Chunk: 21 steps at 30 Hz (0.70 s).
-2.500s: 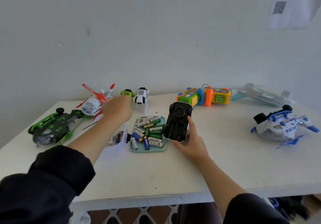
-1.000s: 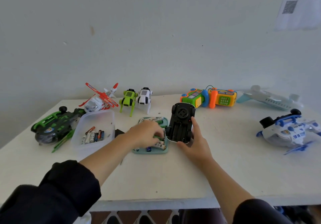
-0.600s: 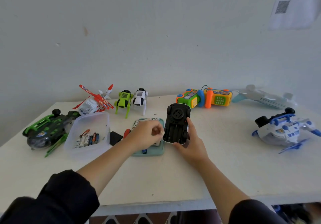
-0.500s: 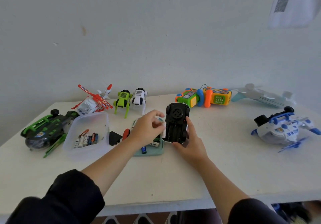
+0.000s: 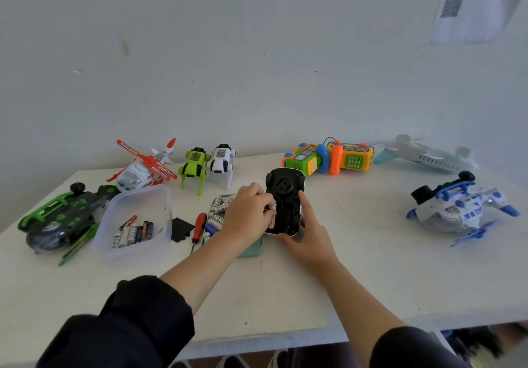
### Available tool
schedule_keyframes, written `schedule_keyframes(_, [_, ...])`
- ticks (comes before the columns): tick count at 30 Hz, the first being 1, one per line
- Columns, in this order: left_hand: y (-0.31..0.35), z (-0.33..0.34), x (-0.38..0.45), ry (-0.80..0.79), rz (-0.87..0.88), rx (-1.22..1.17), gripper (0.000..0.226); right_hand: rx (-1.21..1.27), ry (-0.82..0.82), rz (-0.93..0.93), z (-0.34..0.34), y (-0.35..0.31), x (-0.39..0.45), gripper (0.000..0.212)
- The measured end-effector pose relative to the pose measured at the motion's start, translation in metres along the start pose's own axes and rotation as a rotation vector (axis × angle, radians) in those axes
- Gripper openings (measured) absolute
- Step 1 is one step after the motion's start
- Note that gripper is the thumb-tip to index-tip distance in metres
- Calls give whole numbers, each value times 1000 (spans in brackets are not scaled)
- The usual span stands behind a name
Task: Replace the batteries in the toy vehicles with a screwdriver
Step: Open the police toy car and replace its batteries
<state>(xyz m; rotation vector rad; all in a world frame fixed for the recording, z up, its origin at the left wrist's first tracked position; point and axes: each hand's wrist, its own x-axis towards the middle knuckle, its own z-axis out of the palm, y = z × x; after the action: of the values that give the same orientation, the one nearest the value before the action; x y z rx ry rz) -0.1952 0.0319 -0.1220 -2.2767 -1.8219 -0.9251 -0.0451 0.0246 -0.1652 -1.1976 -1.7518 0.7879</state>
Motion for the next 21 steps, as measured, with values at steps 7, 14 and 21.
schedule_keyframes(7, [-7,4,-3,24,297,285,12,-20,-1,13,1,1,1,88])
schedule_keyframes(14, [-25,-14,-12,-86,58,-84,34,-21,17,-6,3,8,1,89])
schedule_keyframes(21, [-44,-37,-26,-458,115,198,26,-34,12,6,4,9,3,92])
